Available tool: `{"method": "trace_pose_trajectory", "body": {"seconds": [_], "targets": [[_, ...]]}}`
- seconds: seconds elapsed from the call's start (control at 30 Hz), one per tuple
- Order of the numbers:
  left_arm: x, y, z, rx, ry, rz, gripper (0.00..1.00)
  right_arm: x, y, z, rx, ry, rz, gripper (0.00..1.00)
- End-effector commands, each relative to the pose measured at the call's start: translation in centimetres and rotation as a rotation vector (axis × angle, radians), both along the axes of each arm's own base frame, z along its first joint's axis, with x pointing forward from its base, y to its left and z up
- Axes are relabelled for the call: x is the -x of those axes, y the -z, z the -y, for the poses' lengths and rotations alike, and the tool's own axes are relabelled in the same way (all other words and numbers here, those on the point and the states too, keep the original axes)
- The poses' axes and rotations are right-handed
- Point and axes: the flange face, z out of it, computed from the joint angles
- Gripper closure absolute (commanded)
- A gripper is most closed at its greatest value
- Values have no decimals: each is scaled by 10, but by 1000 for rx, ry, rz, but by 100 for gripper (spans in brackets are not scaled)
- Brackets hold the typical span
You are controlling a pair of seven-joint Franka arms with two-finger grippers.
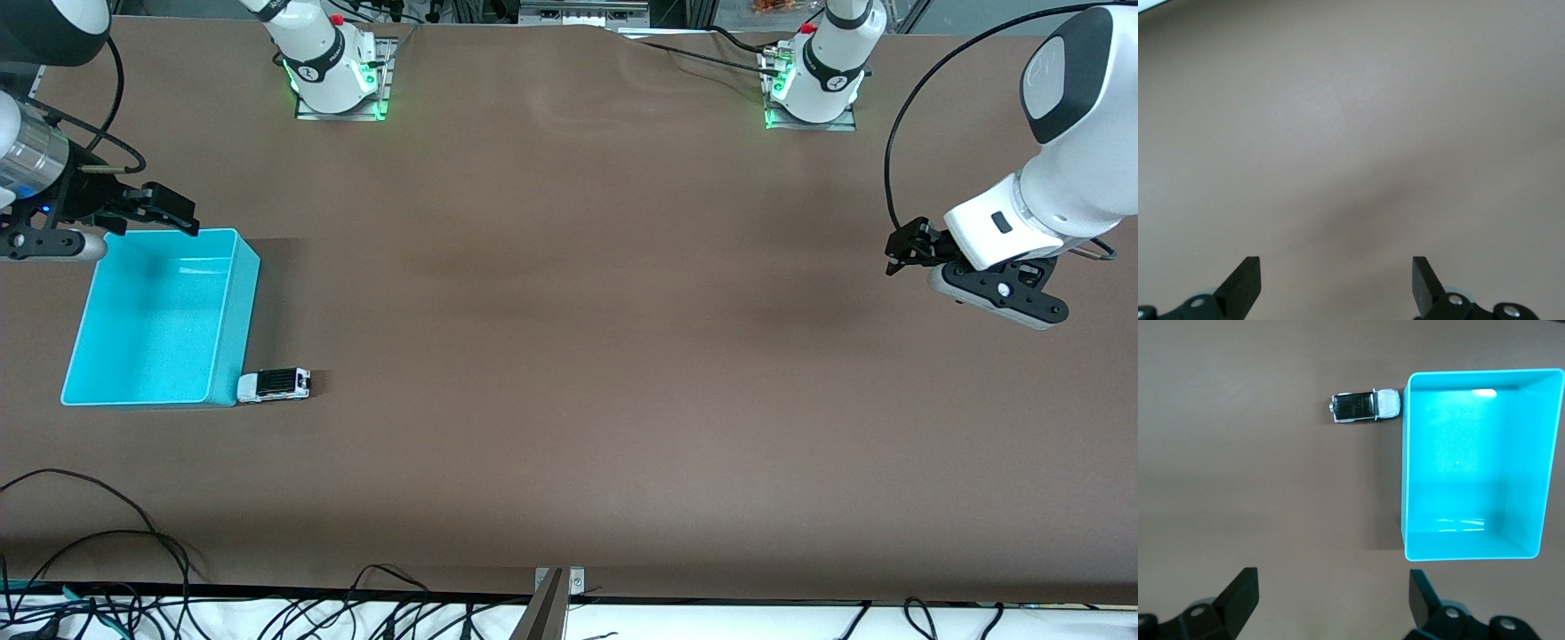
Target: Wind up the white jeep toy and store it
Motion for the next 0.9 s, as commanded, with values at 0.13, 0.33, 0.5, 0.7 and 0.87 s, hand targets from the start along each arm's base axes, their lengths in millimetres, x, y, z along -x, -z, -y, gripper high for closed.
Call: {"method": "trace_pose_trajectory", "body": {"seconds": [0.13,0.33,0.5,0.7,0.87], "targets": [[8,-3,-1,19,-17,12,0,-10,14,-6,-33,-255,-28,0],[8,-2,-4,19,-23,10,0,-19,27,-3,-46,-443,-23,0],[11,-1,-11,18,-41,4,0,-35,53,0,-36,-608,-32,0],[39,-2,-8,13,-102,-11,0,-56,89,1,-58,-874,-10,0],[42,9,-25,11,-127,-32,0,-74,124,3,-76,-1085,8,0]]}}
